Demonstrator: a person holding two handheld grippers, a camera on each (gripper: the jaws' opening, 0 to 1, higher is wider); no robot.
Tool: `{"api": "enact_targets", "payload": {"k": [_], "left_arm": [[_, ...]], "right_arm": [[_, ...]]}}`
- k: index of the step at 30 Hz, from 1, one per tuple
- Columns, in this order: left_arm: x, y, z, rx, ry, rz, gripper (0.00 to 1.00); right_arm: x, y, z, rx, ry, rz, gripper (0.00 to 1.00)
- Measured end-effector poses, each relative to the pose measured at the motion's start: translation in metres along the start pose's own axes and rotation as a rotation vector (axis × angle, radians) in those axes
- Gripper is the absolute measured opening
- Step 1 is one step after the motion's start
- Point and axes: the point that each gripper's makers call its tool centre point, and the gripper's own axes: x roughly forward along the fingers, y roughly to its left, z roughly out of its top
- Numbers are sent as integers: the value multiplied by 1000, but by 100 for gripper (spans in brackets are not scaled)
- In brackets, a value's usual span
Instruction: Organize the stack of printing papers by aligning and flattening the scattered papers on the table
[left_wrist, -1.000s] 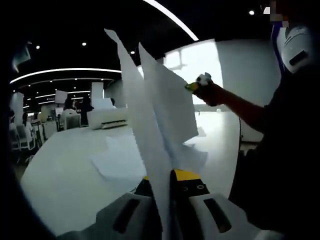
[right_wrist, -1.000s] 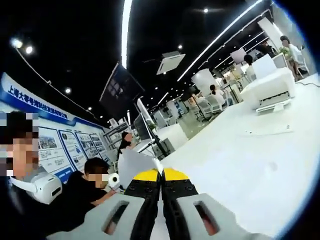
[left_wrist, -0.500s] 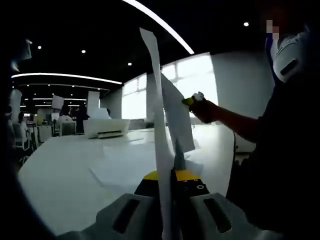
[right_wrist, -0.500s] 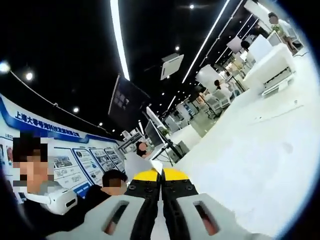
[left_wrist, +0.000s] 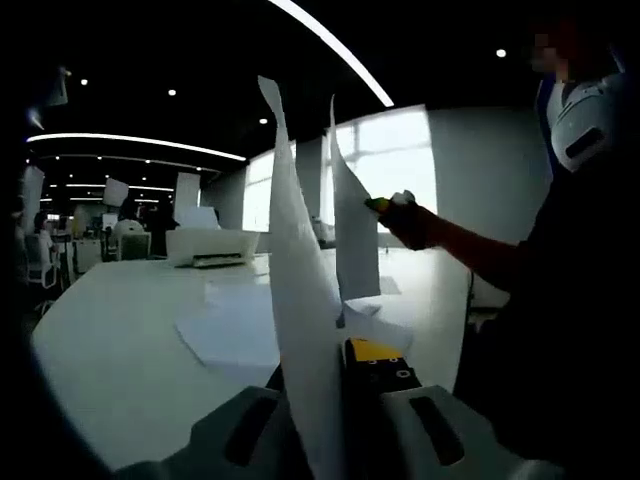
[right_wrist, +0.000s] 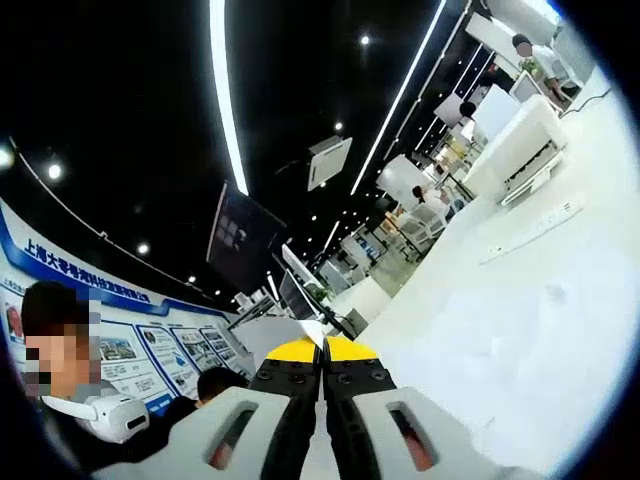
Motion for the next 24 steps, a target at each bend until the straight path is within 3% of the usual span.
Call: {"api": "enact_targets", "payload": {"k": [6, 11, 18, 24], "left_arm": [[1, -1, 1, -14, -4, -5, 11], [3, -8, -3, 12, 12, -38, 20], [2, -10, -3, 28, 7, -45, 23], [1, -11, -2, 35, -1, -53, 26]], "right_arm": [[4, -4, -6, 19, 6, 3, 0], [7, -7, -9, 26, 6, -15, 0], [13, -5, -16, 49, -1, -25, 0], [19, 24, -19, 48, 2, 24, 0]]}}
